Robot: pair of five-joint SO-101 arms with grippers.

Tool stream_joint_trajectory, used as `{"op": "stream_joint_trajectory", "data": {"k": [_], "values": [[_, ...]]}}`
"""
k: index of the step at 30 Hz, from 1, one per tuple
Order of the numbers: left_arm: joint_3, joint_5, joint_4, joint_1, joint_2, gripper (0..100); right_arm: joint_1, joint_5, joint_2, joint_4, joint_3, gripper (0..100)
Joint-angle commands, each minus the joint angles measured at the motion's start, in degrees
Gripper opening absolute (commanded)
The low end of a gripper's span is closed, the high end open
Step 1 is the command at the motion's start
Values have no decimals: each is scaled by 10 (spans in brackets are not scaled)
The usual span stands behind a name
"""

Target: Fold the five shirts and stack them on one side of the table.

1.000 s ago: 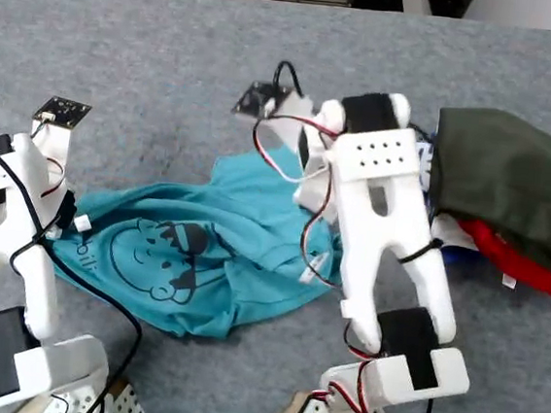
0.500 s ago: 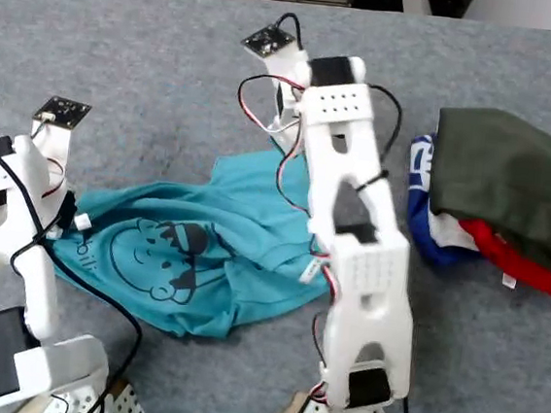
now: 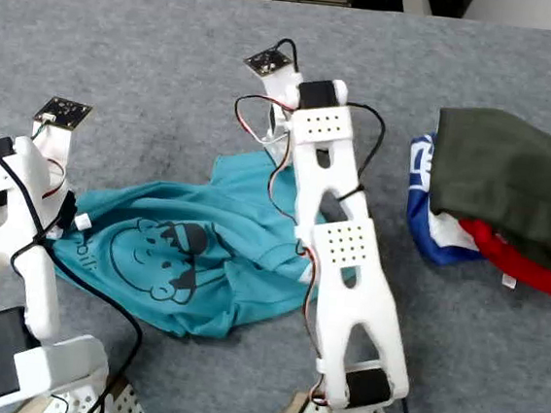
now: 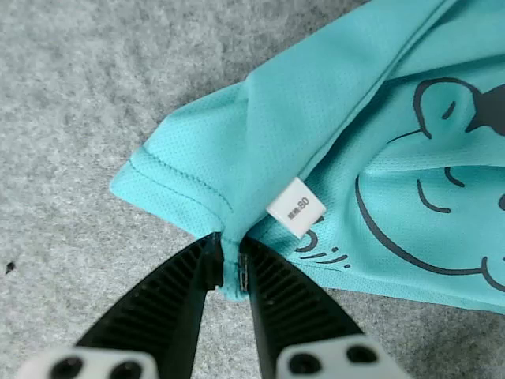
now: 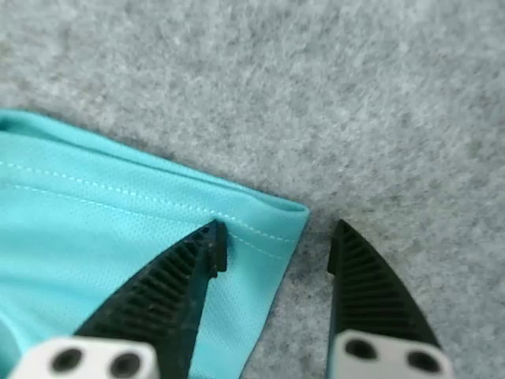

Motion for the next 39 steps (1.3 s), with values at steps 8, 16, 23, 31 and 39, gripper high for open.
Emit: {"op": "stream_joint_trajectory", "data": {"k": [8,16,23,31,39], "values": [[-1,-1,-5,4,-3,19,-2,-4,0,-1,-33,5],[-1,-1,-5,4,-3,19,-2,-4,-3,7,-36,19],[-6,31,-5,6,-7,19,-6,-29,-110,20,-78,1],[-68,149,-1,7,-9,19,-11,-33,-321,20,-76,2],[-197,210,105,-55,-105,19,-20,6,-545,20,-77,2]]}}
